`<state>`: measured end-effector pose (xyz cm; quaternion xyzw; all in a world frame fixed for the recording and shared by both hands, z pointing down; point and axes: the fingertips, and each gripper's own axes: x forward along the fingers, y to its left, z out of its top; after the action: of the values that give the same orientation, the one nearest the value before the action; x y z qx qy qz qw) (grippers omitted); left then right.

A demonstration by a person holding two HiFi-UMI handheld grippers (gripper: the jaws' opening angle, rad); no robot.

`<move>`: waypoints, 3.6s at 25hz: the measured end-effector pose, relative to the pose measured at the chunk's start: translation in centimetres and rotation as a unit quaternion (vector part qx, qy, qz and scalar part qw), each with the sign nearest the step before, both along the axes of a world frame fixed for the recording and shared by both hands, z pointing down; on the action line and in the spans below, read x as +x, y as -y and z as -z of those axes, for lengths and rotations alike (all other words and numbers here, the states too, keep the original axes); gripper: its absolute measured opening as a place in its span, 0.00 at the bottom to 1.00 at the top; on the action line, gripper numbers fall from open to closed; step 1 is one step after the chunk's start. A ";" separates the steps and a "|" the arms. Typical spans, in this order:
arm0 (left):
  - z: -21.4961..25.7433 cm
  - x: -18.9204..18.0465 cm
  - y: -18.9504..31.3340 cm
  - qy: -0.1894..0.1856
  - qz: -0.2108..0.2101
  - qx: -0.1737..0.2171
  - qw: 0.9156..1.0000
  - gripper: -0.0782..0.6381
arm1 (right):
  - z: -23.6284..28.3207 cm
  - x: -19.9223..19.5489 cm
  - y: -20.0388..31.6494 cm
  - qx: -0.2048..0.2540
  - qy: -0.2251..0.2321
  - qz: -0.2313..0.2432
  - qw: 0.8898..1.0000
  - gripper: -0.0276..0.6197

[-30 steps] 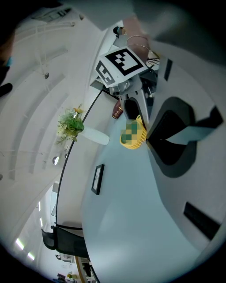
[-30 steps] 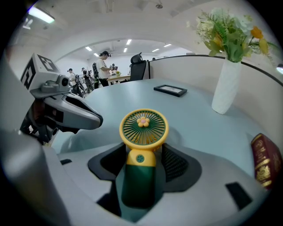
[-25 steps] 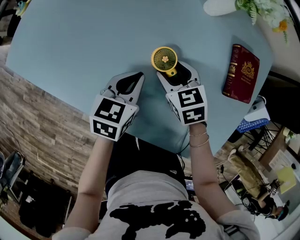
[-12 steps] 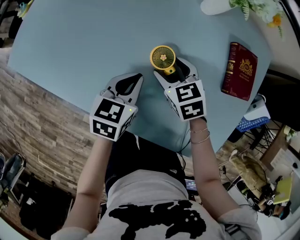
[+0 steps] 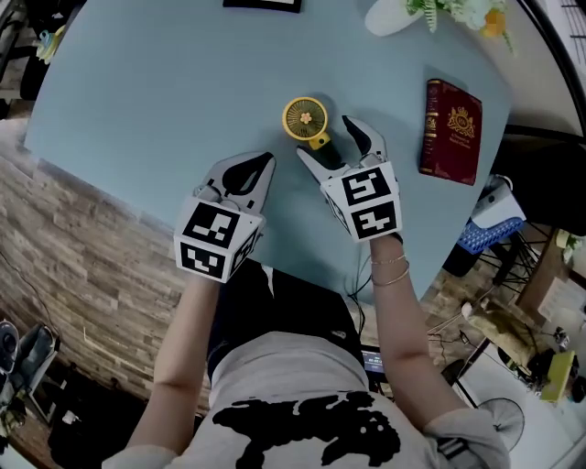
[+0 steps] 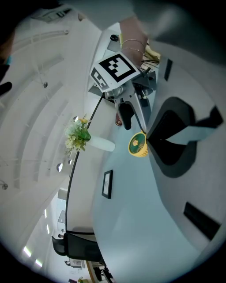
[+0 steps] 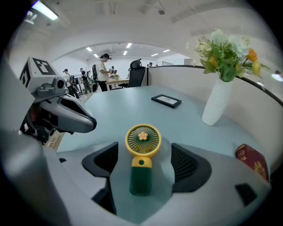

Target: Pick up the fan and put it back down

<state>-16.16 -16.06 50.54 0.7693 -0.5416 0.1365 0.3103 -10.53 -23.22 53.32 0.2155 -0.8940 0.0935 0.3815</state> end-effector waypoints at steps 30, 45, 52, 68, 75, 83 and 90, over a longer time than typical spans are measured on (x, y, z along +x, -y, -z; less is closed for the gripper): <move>13.4 1.6 0.1 0.035 -0.066 0.130 0.989 0.12 | 18.6 2.6 -3.9 0.102 0.200 -0.044 0.973 0.23; 15.3 3.8 -0.8 0.047 -0.101 0.149 0.983 0.12 | 21.5 4.8 -6.2 0.130 0.241 -0.058 0.960 0.05; 15.6 5.5 -1.1 0.042 -0.116 0.155 0.980 0.12 | 22.1 5.7 -7.4 0.130 0.259 -0.060 0.955 0.05; 14.7 6.9 -1.7 0.035 -0.135 0.143 0.980 0.12 | 20.6 6.3 -8.6 0.107 0.261 -0.072 0.957 0.05; 14.3 6.8 -1.9 0.034 -0.131 0.134 0.982 0.12 | 20.6 6.1 -8.5 0.106 0.259 -0.069 0.958 0.05; 13.7 6.7 -1.8 0.030 -0.124 0.128 0.983 0.12 | 20.2 5.8 -8.7 0.103 0.260 -0.062 0.958 0.05; 13.8 6.4 -2.0 0.031 -0.120 0.128 0.984 0.12 | 20.4 5.8 -8.5 0.107 0.257 -0.061 0.959 0.05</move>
<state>-9.74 -14.09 36.79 0.8576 -0.4673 0.1260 0.1737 -4.70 -14.71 32.94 0.2778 -0.9519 0.0723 0.1073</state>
